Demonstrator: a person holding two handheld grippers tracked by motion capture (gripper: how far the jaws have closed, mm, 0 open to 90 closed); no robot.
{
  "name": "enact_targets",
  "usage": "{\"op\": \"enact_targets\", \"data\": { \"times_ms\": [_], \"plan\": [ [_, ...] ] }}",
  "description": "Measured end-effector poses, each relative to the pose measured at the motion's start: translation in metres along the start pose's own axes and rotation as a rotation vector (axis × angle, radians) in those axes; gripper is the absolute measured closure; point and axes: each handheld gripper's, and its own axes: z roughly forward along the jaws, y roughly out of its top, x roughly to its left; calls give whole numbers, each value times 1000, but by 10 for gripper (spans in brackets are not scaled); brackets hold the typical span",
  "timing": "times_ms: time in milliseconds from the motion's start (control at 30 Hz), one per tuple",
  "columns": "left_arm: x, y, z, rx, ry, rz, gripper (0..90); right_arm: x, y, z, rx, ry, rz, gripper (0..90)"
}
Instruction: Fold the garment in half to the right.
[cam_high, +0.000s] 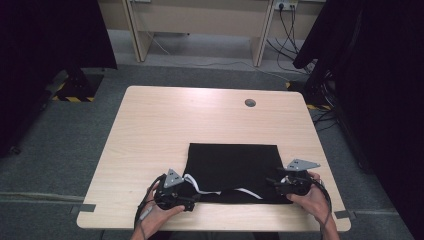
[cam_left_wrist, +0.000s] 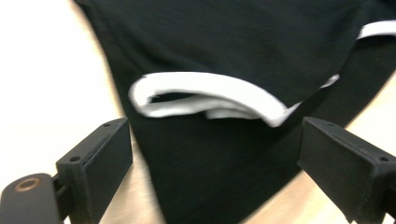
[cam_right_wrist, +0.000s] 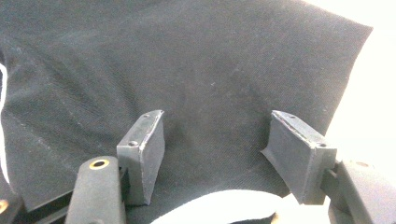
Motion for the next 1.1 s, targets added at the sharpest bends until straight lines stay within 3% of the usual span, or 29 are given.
{"op": "enact_targets", "data": {
  "times_ms": [167, 233, 400, 533, 600, 833, 1100],
  "plan": [
    [-1, 3, 5, -20, -29, -46, 81, 0, 0, 0, -2, -1, 1, 376],
    [-1, 5, 8, -22, -19, -52, 82, 0, 0, 0, 1, 0, 1, 376],
    [-7, 11, 15, -6, 27, -6, 117, 0, 0, 0, 2, 1, 1, 376],
    [-15, 14, 19, 14, 86, 109, 291, 0, 0, 0, 1, 0, 0, 376],
    [-17, 14, 20, 10, 78, 130, 367, 0, 0, 0, 1, 1, 0, 376],
    [-16, 16, 21, -1, 49, 143, 645, 0, 1, 0, 4, 1, -1, 375],
    [-17, 20, 23, 9, 23, 143, 746, 0, 0, 0, 2, 3, -1, 376]
  ]
}}
